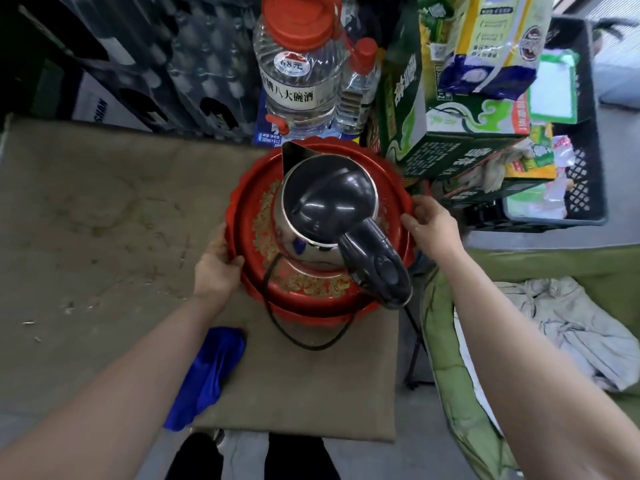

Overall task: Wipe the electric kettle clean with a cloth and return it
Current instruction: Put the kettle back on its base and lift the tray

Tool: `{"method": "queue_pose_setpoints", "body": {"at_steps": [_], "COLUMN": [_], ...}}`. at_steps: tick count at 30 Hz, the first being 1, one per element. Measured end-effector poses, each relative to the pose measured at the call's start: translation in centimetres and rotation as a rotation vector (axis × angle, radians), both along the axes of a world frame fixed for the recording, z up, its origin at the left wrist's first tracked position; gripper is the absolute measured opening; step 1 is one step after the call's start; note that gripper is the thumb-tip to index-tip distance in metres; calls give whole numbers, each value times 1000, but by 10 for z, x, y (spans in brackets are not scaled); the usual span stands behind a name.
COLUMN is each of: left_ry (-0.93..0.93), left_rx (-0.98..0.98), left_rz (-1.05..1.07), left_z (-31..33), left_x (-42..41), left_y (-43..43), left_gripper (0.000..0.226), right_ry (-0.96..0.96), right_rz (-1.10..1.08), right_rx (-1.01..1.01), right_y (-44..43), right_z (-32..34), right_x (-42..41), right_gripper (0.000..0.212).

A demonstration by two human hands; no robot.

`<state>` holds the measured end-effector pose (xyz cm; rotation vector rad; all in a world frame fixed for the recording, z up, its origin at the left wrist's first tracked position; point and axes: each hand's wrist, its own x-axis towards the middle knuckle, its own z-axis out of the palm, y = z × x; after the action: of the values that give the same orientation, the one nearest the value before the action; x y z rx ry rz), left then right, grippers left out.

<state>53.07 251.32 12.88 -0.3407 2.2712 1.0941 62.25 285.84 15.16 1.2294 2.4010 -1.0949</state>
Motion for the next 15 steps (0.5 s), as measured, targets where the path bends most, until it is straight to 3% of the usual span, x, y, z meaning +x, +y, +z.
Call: {"method": "queue_pose_setpoints", "body": {"at_steps": [8, 15], "left_ry": [-4, 40], "left_rx": [153, 225], "left_rz": [20, 67], "left_z": [16, 58], "left_x": [-1, 13], "left_y": [-15, -79], "left_gripper": [77, 69], "right_ry": [54, 146], "right_rz": [-18, -18], "right_rx": [-14, -68], "right_y": [-24, -84], "right_z": [12, 55], "right_x": [2, 19], "right_gripper": [46, 43]}}
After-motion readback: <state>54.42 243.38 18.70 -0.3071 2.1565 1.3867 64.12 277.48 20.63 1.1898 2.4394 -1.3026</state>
